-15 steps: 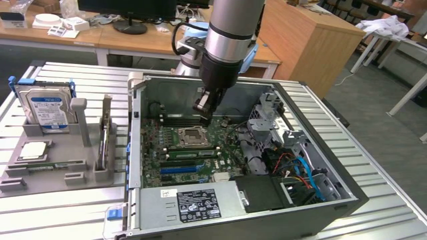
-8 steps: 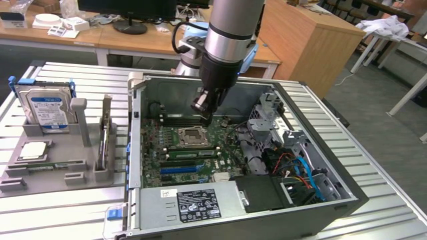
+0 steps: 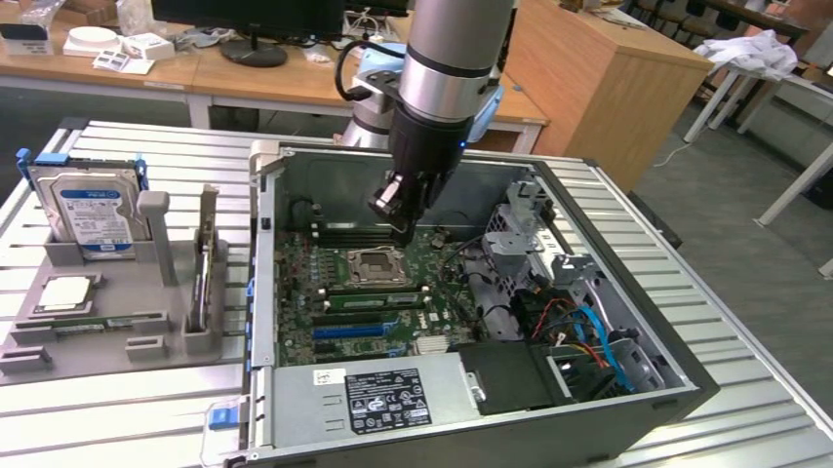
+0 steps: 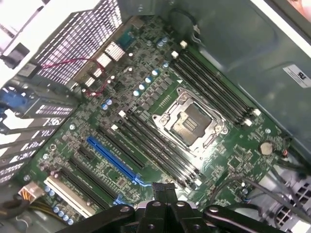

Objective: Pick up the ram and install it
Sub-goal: 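Press down the ram until it locks into place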

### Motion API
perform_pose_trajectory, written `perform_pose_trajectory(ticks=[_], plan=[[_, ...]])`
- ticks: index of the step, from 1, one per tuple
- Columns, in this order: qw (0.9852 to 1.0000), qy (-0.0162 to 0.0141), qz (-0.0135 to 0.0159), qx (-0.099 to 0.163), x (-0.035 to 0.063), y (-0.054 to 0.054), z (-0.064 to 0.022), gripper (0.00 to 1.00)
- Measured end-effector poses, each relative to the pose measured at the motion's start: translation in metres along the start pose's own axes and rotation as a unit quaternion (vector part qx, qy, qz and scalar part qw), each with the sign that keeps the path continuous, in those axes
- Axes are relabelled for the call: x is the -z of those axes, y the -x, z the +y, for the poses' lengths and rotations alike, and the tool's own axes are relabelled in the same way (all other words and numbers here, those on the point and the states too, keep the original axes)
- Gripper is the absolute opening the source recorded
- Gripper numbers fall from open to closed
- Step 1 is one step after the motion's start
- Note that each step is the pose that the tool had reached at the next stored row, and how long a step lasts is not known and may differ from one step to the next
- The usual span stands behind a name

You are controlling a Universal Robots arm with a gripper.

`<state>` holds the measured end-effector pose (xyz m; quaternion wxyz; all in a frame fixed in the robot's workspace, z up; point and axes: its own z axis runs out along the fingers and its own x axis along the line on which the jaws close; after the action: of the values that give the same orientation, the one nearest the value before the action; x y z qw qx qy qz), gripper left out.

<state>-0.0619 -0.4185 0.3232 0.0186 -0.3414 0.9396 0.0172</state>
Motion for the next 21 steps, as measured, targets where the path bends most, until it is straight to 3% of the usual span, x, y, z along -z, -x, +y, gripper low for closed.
perform_pose_trajectory(ticks=[5, 10, 21], plan=[[0.9994, -0.0016, -0.0006, -0.033, 0.0, -0.0001, 0.0001, 0.11], [0.998, -0.0029, -0.0012, -0.063, 0.0, -0.0003, 0.0003, 0.11], [0.9918, -0.006, -0.0026, -0.128, 0.0, -0.0004, 0.0003, 0.11]])
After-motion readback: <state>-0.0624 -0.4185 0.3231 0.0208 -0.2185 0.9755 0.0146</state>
